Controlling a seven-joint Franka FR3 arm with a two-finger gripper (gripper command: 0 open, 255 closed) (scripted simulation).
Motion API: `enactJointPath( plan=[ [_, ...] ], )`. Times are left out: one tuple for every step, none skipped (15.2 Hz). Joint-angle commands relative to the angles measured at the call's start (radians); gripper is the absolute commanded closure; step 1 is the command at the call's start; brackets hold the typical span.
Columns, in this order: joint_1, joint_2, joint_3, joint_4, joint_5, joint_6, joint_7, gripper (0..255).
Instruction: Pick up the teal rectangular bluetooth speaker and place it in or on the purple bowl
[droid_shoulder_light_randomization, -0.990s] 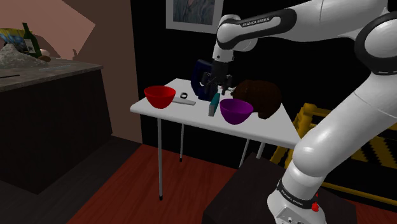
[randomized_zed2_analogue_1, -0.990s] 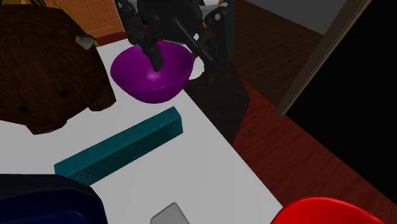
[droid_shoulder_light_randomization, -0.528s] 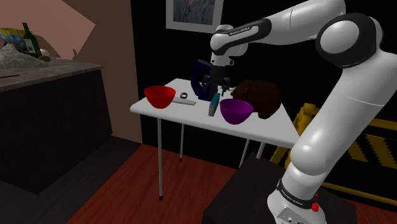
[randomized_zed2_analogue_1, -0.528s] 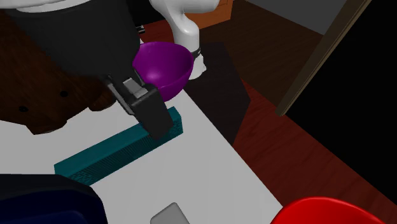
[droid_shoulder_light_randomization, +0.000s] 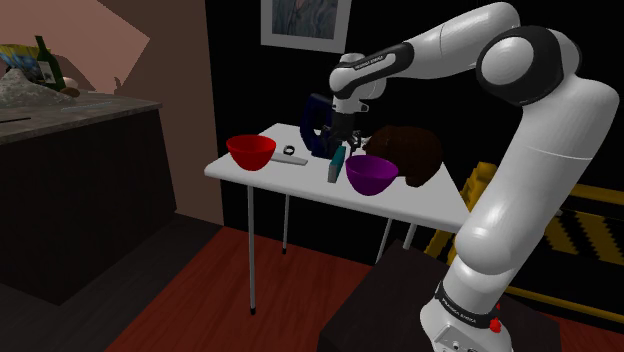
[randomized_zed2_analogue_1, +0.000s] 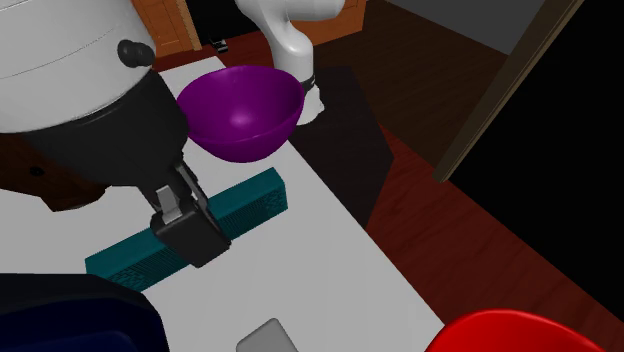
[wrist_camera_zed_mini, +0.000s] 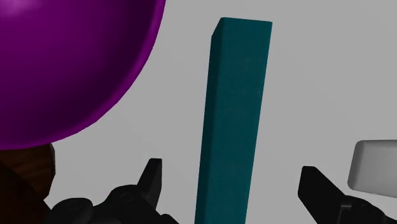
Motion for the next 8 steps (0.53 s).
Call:
enactJointPath(
  plan=[
    [0.000,0.004,0.000,-0.023,0.001,0.028,0.000,0],
    [0.000,0.006,0.000,-0.029,0.001,0.036,0.000,0],
    [0.000,0.006,0.000,-0.029,0.001,0.036,0.000,0],
    [0.000,0.006,0.000,-0.029,0.001,0.036,0.000,0],
    [0.000,0.006,0.000,-0.029,0.001,0.036,0.000,0],
    [0.000,0.006,0.000,-0.029,0.001,0.036,0.000,0],
    [0.000,0.006,0.000,-0.029,0.001,0.036,0.000,0],
    [0.000,0.006,0.000,-0.029,0.001,0.036,0.000,0]
  ],
)
